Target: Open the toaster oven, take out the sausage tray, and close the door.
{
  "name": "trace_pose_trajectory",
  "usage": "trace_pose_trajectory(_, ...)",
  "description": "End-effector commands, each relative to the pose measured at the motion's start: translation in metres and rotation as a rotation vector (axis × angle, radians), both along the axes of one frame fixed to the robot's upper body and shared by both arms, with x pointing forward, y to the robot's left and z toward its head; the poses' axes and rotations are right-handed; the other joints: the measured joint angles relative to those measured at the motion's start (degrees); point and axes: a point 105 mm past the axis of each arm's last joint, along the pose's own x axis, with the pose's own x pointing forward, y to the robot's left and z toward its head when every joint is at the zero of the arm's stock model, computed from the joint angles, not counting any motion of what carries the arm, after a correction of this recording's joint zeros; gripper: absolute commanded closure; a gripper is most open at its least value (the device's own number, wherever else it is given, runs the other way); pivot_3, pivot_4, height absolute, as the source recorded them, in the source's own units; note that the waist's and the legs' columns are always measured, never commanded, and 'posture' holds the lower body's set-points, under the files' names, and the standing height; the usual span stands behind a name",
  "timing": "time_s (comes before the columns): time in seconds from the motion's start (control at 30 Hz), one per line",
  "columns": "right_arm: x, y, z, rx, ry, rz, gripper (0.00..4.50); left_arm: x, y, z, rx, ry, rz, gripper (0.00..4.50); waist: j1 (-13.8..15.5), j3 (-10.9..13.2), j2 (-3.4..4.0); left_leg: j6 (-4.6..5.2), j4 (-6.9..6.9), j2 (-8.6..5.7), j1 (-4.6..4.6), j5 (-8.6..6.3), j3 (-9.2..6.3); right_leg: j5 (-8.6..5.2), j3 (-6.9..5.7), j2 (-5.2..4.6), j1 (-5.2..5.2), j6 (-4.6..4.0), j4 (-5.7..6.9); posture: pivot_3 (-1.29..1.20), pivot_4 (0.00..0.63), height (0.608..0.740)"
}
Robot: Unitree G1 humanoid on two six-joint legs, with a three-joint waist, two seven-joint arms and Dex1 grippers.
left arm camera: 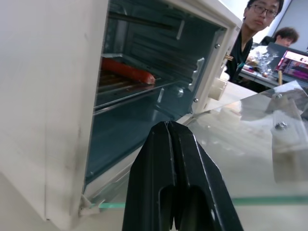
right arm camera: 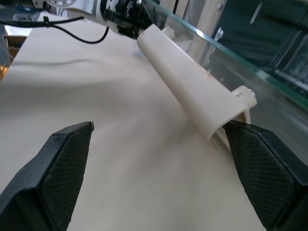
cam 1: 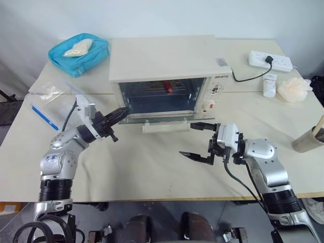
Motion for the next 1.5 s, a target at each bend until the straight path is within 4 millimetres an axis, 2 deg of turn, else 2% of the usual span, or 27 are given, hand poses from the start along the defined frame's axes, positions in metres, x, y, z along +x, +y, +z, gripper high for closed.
trace_pose_trajectory(0.03, -0.007, -0.011, 0.003, -0.004, -0.044, -0.061, 0.00, -0.004, -0.008, -0.007, 0.053, -0.011, -0.054, 4.47, 0.20, 0.00, 0.00, 0.00, 0.03, 0.00, -0.03, 0.00, -0.01, 0.00, 0.00, 0.00, 0.00, 0.00, 0.00, 0.00, 0.150, 0.740)
trace_pose_trajectory(0.2, -0.021, -0.041, -0.020, -0.061, 0.006, -0.183, 0.00, -0.008, -0.010, -0.021, 0.128, -0.012, -0.080, 4.47, 1.03, 0.00, -0.01, 0.03, 0.15, -0.01, -0.07, -0.04, 0.00, 0.00, 0.01, 0.00, 0.03, 0.00, -0.05, 0.00, 0.150, 0.740)
trace_pose_trajectory(0.3, -0.034, -0.076, -0.038, -0.130, 0.022, -0.318, 0.00, -0.010, -0.010, -0.033, 0.169, 0.004, -0.085, 4.47, 1.31, 0.00, -0.01, 0.03, 0.20, 0.00, -0.08, -0.05, 0.08, 0.00, 0.03, 0.00, 0.04, 0.00, -0.09, 0.00, 0.150, 0.740)
trace_pose_trajectory(0.37, -0.035, -0.094, -0.032, -0.163, -0.019, -0.398, 0.00, -0.010, -0.010, -0.043, 0.190, 0.016, -0.068, 4.47, 1.28, 0.00, -0.01, 0.04, 0.26, 0.00, -0.08, -0.05, 0.11, 0.00, 0.06, 0.00, 0.07, 0.00, -0.12, 0.00, 0.150, 0.740)
trace_pose_trajectory(0.47, -0.020, -0.099, -0.006, -0.144, -0.133, -0.468, 0.00, -0.014, -0.009, -0.053, 0.212, 0.025, -0.055, 4.47, 0.49, 0.00, -0.02, 0.05, 0.41, 0.07, -0.05, -0.06, 0.30, 0.00, 0.20, 0.04, 0.11, -0.01, -0.17, 0.00, 0.150, 0.740)
trace_pose_trajectory(0.6, 0.003, -0.071, 0.025, -0.118, -0.227, -0.457, 0.00, -0.018, -0.006, -0.057, 0.222, 0.022, -0.038, 4.47, -0.31, -0.01, 0.01, 0.01, 0.43, 0.17, 0.10, -0.05, 0.39, -0.06, 0.34, 0.08, 0.09, -0.13, 0.00, 0.00, 0.150, 0.740)
trace_pose_trajectory(0.67, 0.017, -0.050, 0.032, -0.139, -0.243, -0.464, 0.00, -0.022, -0.002, -0.058, 0.217, 0.026, -0.022, 4.47, -0.36, -0.02, 0.00, -0.05, 0.42, 0.19, 0.10, -0.07, 0.38, -0.07, 0.37, 0.07, -0.01, -0.15, 0.17, 0.00, 0.150, 0.740)
trace_pose_trajectory(0.73, 0.027, -0.009, 0.037, -0.138, -0.288, -0.366, 0.00, -0.028, 0.004, -0.052, 0.163, 0.015, 0.010, 4.10, -0.50, -0.02, 0.00, -0.09, 0.42, 0.21, 0.09, -0.10, 0.38, -0.07, 0.38, 0.08, -0.13, -0.15, 0.28, 0.00, 0.150, 0.740)
trace_pose_trajectory(0.8, 0.036, 0.022, 0.042, -0.137, -0.345, -0.318, 0.00, -0.035, 0.009, -0.047, 0.125, 0.003, 0.030, 3.64, -0.73, -0.01, 0.00, -0.11, 0.42, 0.23, 0.04, -0.12, 0.39, -0.08, 0.36, 0.10, -0.21, -0.17, 0.30, 0.00, 0.150, 0.740)
trace_pose_trajectory(0.83, 0.039, 0.030, 0.045, -0.137, -0.371, -0.318, 0.00, -0.037, 0.010, -0.045, 0.121, 0.000, 0.033, 3.30, -0.77, -0.01, 0.00, -0.12, 0.40, 0.23, -0.01, -0.12, 0.36, -0.08, 0.33, 0.09, -0.22, -0.17, 0.30, 0.00, 0.150, 0.740)
trace_pose_trajectory(0.9, 0.049, 0.056, 0.048, -0.116, -0.396, -0.297, 0.00, -0.044, 0.017, -0.040, 0.105, -0.017, 0.062, 2.72, -0.52, -0.01, -0.01, -0.11, 0.44, 0.20, -0.07, -0.13, 0.26, -0.08, 0.28, 0.08, -0.24, -0.17, 0.33, 0.00, 0.150, 0.740)
trace_pose_trajectory(0.97, 0.065, 0.077, 0.047, -0.150, -0.462, -0.328, 0.00, -0.050, 0.028, -0.032, 0.074, -0.042, 0.126, 2.21, -0.63, -0.01, -0.02, -0.05, 0.51, 0.17, -0.11, -0.16, 0.20, -0.08, 0.27, 0.05, -0.22, -0.17, 0.33, 0.00, 0.150, 0.740)
trace_pose_trajectory(1.07, 0.082, 0.088, 0.045, -0.214, -0.542, -0.380, 0.00, -0.055, 0.038, -0.022, 0.046, -0.077, 0.183, 1.27, -0.44, -0.02, -0.04, -0.04, 0.57, 0.14, -0.17, -0.17, 0.02, -0.08, 0.27, 0.03, -0.20, -0.17, 0.35, 0.00, 0.150, 0.740)
trace_pose_trajectory(1.2, 0.108, 0.092, 0.042, -0.335, -0.646, -0.488, 0.00, -0.064, 0.042, -0.017, 0.029, -0.086, 0.207, 0.02, -0.95, -0.02, -0.04, -0.08, 0.57, 0.10, -0.17, -0.19, -0.08, -0.08, 0.31, 0.03, -0.23, -0.17, 0.52, 0.00, 0.150, 0.740)
trace_pose_trajectory(1.27, 0.117, 0.100, 0.052, -0.296, -0.691, -0.520, 0.00, -0.070, 0.044, -0.018, 0.005, -0.066, 0.211, 0.02, -1.86, -0.02, -0.04, -0.09, 0.54, 0.12, -0.17, -0.19, -0.13, -0.08, 0.29, 0.07, -0.24, -0.17, 0.58, 0.00, 0.150, 0.740)
trace_pose_trajectory(1.37, 0.138, 0.110, 0.058, -0.372, -0.757, -0.599, 0.00, -0.079, 0.040, -0.022, 0.006, -0.049, 0.192, 0.02, -3.05, -0.01, -0.03, -0.14, 0.48, 0.18, -0.17, -0.18, -0.10, -0.11, 0.26, 0.12, -0.30, -0.22, 0.61, 0.00, 0.150, 0.740)
trace_pose_trajectory(1.47, 0.143, 0.122, 0.064, -0.378, -0.796, -0.607, 0.00, -0.079, 0.035, -0.021, -0.001, -0.045, 0.176, 0.02, -3.47, -0.02, -0.03, -0.21, 0.43, 0.24, -0.14, -0.15, -0.15, -0.16, 0.22, 0.17, -0.32, -0.31, 0.71, 0.00, 0.150, 0.740)
trace_pose_trajectory(1.5, 0.143, 0.126, 0.066, -0.369, -0.803, -0.603, 0.18, -0.078, 0.034, -0.021, -0.002, -0.045, 0.168, 0.01, -3.51, -0.02, -0.03, -0.22, 0.41, 0.24, -0.13, -0.16, -0.17, -0.16, 0.22, 0.17, -0.32, -0.31, 0.73, 0.00, 0.150, 0.740)
